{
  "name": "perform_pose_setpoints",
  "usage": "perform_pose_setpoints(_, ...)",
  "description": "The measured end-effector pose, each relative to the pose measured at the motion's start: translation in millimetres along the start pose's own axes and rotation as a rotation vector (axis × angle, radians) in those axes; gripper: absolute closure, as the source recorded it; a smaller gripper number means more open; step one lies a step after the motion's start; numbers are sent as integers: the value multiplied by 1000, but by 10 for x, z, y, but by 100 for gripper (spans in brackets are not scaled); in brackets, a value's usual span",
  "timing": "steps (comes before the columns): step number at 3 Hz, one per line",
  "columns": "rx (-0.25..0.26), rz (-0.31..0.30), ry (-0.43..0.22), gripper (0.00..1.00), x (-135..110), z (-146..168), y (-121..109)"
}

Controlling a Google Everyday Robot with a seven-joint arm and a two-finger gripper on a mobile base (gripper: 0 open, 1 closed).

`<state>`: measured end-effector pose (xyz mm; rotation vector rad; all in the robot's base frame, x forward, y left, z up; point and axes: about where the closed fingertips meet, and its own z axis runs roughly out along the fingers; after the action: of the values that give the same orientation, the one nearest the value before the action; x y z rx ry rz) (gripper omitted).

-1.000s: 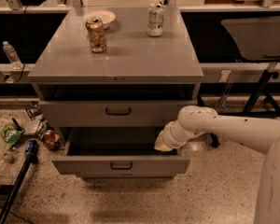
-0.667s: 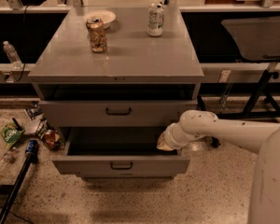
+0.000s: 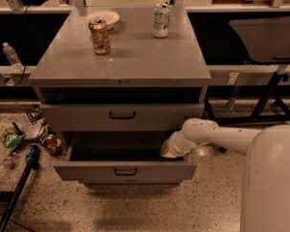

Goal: Open middle drawer

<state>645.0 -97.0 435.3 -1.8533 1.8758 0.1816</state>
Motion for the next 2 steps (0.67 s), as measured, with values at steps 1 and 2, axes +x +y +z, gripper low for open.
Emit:
perform_pose_setpoints(1,-20,-1,-8,100,41,260,-29)
perform_pose_setpoints(2,-54,10,-21,100,59,473,13)
